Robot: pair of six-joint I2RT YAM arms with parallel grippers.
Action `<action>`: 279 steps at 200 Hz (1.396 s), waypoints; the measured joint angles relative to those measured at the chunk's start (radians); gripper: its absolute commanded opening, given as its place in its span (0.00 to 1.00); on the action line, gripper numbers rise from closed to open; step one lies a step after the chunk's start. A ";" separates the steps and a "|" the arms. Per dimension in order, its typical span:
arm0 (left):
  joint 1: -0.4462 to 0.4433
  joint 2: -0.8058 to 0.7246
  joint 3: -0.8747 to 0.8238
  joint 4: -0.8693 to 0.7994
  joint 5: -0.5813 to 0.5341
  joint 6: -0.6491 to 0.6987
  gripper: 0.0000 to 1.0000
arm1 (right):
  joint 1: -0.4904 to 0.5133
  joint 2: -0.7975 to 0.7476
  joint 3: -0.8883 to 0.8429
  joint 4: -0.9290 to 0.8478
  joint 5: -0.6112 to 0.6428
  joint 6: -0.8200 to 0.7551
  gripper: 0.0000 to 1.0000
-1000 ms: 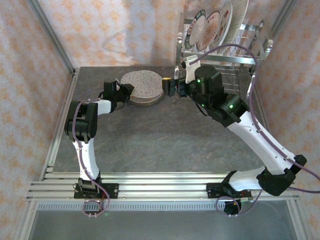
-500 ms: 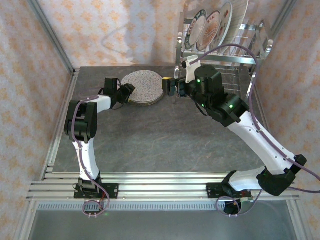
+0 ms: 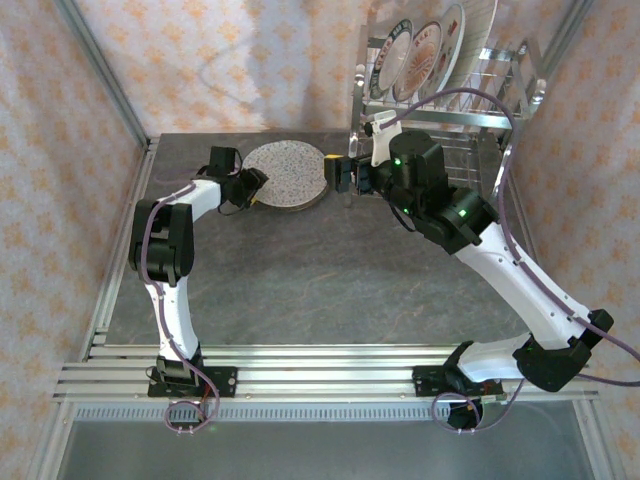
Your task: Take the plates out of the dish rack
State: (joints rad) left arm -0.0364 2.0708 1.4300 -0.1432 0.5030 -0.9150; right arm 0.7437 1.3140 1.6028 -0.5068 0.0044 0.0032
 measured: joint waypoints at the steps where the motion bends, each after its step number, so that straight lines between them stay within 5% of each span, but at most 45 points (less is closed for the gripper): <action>1: 0.000 0.000 0.000 -0.002 0.000 0.001 0.54 | 0.000 0.000 0.000 0.000 0.000 0.000 0.99; 138: 0.000 0.000 0.110 -0.209 -0.068 0.039 0.60 | 0.000 0.000 0.006 -0.002 0.013 0.000 0.99; 199: -0.005 -0.007 0.135 -0.270 -0.100 0.069 0.70 | -0.010 0.033 0.153 -0.095 0.229 0.000 0.97; 239: -0.042 -0.117 0.135 -0.316 -0.152 0.071 0.71 | -0.175 0.090 0.372 -0.213 0.367 0.026 0.92; 279: -0.164 -0.322 0.179 -0.317 -0.201 0.066 0.77 | -0.415 0.168 0.583 -0.310 0.353 0.084 0.90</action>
State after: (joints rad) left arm -0.2001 1.7489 1.6093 -0.4599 0.3019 -0.8494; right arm 0.3283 1.4822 2.1857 -0.8165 0.3573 0.0868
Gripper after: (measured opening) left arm 0.747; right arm 0.905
